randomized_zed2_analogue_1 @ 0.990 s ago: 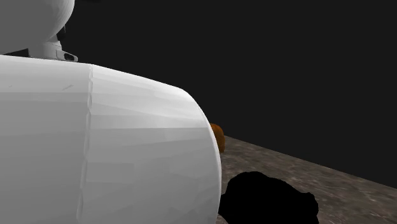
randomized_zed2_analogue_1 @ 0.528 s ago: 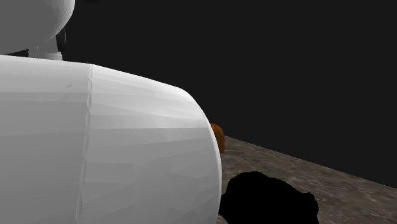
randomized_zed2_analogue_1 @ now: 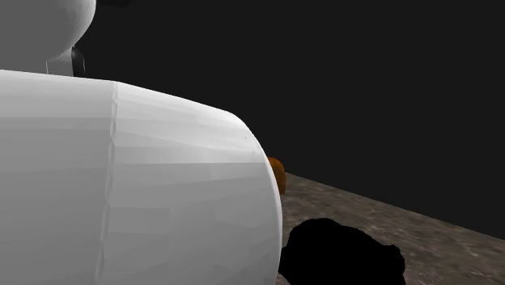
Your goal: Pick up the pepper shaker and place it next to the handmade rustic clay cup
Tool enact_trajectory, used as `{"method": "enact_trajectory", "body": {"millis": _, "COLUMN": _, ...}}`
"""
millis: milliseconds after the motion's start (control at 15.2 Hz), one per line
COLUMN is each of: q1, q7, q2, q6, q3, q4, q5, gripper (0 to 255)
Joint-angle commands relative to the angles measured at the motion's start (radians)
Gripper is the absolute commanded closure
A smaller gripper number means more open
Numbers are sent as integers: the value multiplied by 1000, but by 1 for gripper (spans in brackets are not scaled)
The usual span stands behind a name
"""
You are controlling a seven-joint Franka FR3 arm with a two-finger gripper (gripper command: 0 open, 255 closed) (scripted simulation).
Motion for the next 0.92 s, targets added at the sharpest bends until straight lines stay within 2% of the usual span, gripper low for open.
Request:
{"method": "enact_trajectory", "body": {"millis": 0, "q1": -1, "q7": 1, "q2": 3, "q6": 25, "q3": -1, "q4": -21, "q5": -1, "gripper": 255}}
{"method": "enact_trajectory", "body": {"millis": 858, "q1": 0, "q7": 10, "q2": 54, "q6": 165, "q3": -6, "q4": -111, "q5": -13, "gripper": 255}}
